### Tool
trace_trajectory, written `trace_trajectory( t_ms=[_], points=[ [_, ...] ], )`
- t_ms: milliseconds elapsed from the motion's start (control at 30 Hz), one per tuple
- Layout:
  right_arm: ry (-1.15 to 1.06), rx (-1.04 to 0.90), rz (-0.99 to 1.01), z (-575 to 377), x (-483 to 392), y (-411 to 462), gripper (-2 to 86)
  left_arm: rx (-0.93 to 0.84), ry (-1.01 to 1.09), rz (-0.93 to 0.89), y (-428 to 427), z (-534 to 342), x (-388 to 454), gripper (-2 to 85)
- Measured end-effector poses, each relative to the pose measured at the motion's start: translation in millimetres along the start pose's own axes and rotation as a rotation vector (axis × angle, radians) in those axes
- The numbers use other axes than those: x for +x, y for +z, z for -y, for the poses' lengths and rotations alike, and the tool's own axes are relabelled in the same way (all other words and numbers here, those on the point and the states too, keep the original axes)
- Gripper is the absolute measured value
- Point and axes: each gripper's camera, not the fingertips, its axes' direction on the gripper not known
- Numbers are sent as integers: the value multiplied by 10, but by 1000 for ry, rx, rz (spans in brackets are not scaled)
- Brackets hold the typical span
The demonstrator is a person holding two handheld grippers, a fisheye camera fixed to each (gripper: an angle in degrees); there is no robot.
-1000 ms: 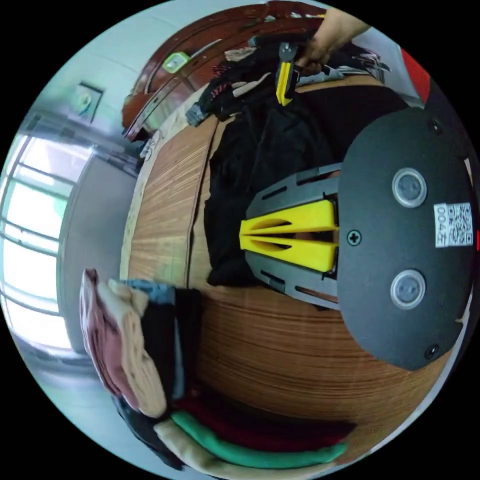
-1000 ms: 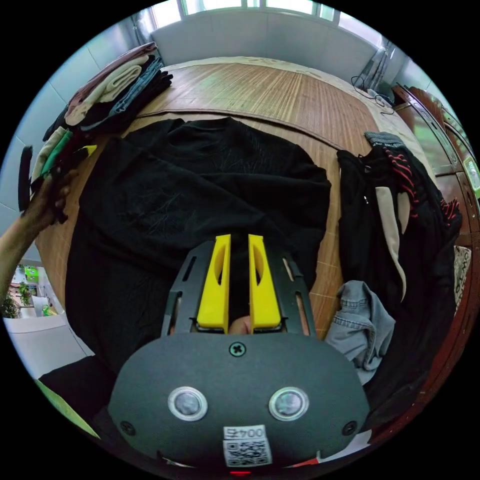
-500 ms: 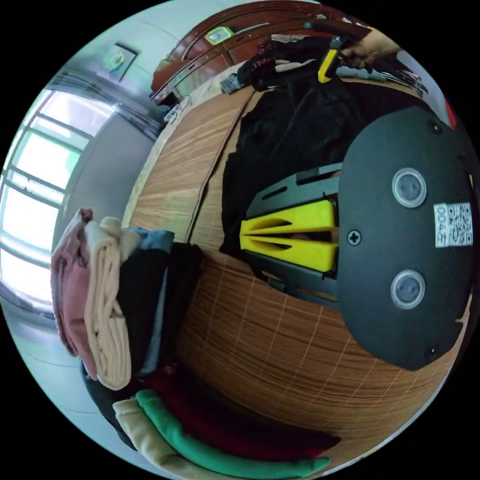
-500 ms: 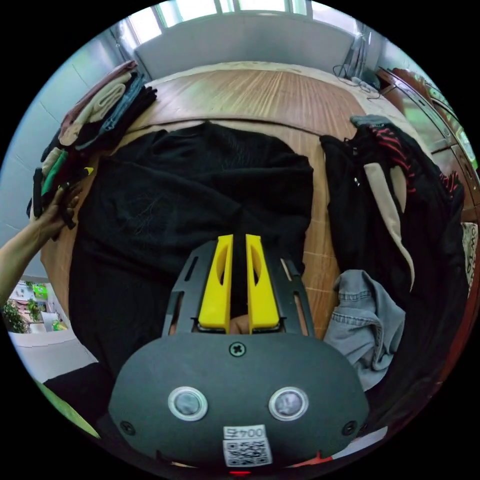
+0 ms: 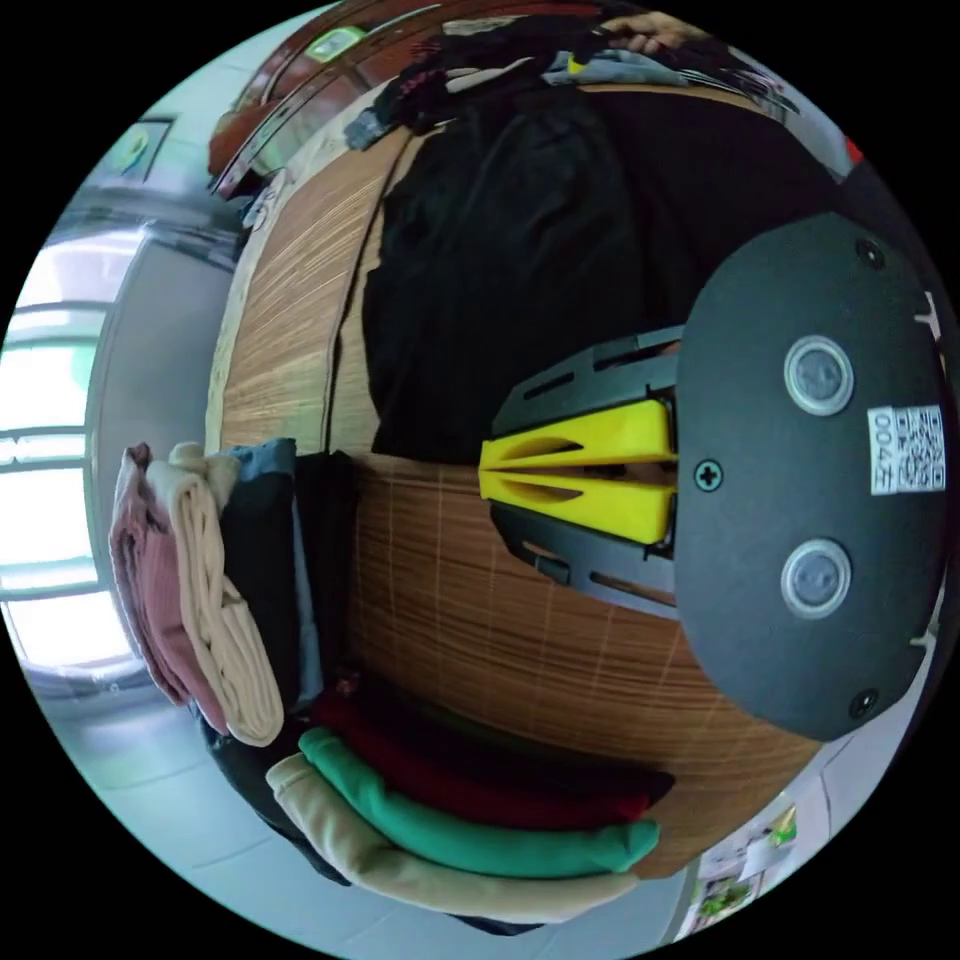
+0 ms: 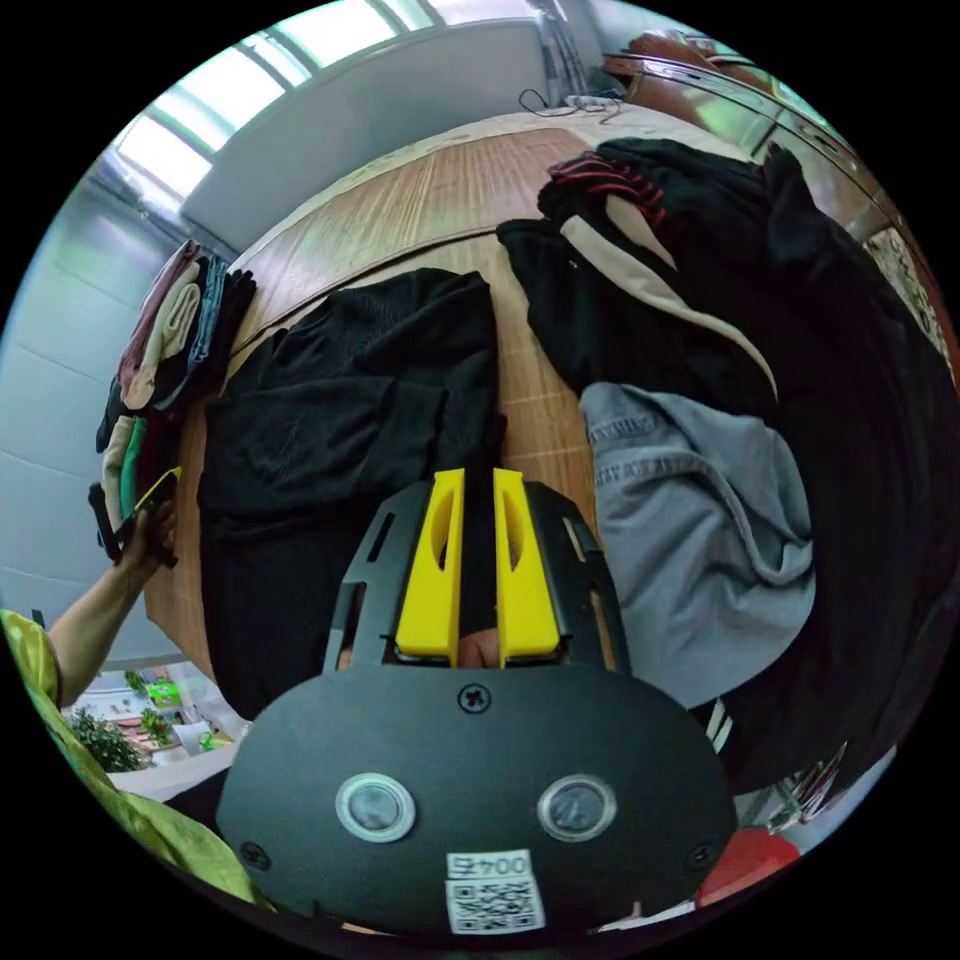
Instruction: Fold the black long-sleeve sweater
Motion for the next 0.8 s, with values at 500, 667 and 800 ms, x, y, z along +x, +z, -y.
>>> trace_trajectory(
  t_ms=[500, 667, 800],
  points=[
    [123, -63, 329, -636, -334, 236, 67, -148, 251, -140, 137, -785, 1216, 7],
    [225, -27, 336, -526, -205, 303, 64, -221, 235, 35, 454, -1061, 1106, 12],
    [208, -14, 290, -428, -167, 305, 65, -196, 50, 50, 600, -1142, 886, 28]
  ],
)
